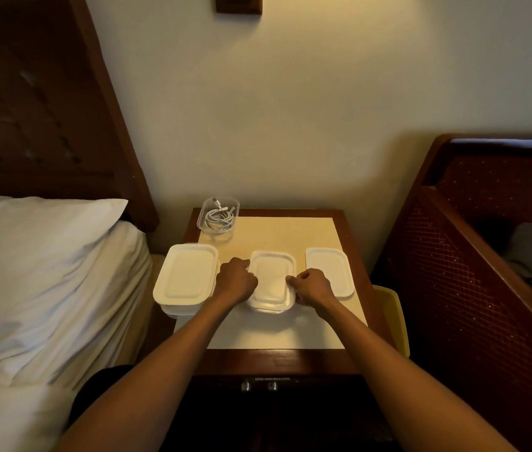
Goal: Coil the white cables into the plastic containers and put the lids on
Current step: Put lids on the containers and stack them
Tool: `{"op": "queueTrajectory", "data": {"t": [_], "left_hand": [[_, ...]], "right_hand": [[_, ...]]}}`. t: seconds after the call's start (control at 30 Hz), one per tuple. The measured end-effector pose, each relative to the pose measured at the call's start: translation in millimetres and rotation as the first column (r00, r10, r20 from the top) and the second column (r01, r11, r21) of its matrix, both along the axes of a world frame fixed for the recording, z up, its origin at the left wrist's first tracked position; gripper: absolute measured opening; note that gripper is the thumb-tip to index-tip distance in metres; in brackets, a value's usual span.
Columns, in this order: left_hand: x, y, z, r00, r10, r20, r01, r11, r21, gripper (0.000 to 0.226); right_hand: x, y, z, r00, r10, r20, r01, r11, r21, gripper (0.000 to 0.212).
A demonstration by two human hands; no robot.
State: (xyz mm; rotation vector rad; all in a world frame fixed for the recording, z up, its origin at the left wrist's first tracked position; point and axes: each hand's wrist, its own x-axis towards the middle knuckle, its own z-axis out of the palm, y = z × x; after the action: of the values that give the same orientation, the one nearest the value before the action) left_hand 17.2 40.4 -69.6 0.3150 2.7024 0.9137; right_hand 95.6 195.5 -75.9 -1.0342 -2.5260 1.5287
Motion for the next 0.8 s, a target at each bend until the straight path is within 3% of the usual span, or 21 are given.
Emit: {"op": "queueTrajectory", "data": {"t": [0.17,0.3,0.4,0.6,0.8], "left_hand": [[5.3,-6.5,-10.5,1.000,0.000,-0.008,0.001,0.997,0.072,0.049],[24.0,1.2,-17.8,0.985,-0.065,-0.161,0.055,0.996,-0.069,0.051],[26.3,3.8,-20.7,0.979,-0.051,-0.200,0.037,0.997,-0.071,0.048],[14.8,4.1,-17.1,0.991,0.008,-0.135,-0.010,1.000,-0.012,0.042],[-2.9,27.9,1.5,0.990,0.098,-0.100,-0.091,0.993,0.070,0.048]], "right_hand": [[1.7,-5.9,-4.1,1.000,-0.003,-0.010,0.003,1.000,0.011,0.020],[3.2,-15.5,-6.9,0.999,-0.026,-0.038,0.029,0.995,0.096,0.018],[4.1,-21.4,-10.0,0.998,-0.042,-0.045,0.047,0.993,0.104,0.019],[1.3,-12.1,-7.7,0.999,-0.036,-0.032,0.040,0.990,0.134,0.038],[-21.0,-13.4,-2.6,0.986,-0.133,-0.105,0.152,0.967,0.204,0.046]]}}
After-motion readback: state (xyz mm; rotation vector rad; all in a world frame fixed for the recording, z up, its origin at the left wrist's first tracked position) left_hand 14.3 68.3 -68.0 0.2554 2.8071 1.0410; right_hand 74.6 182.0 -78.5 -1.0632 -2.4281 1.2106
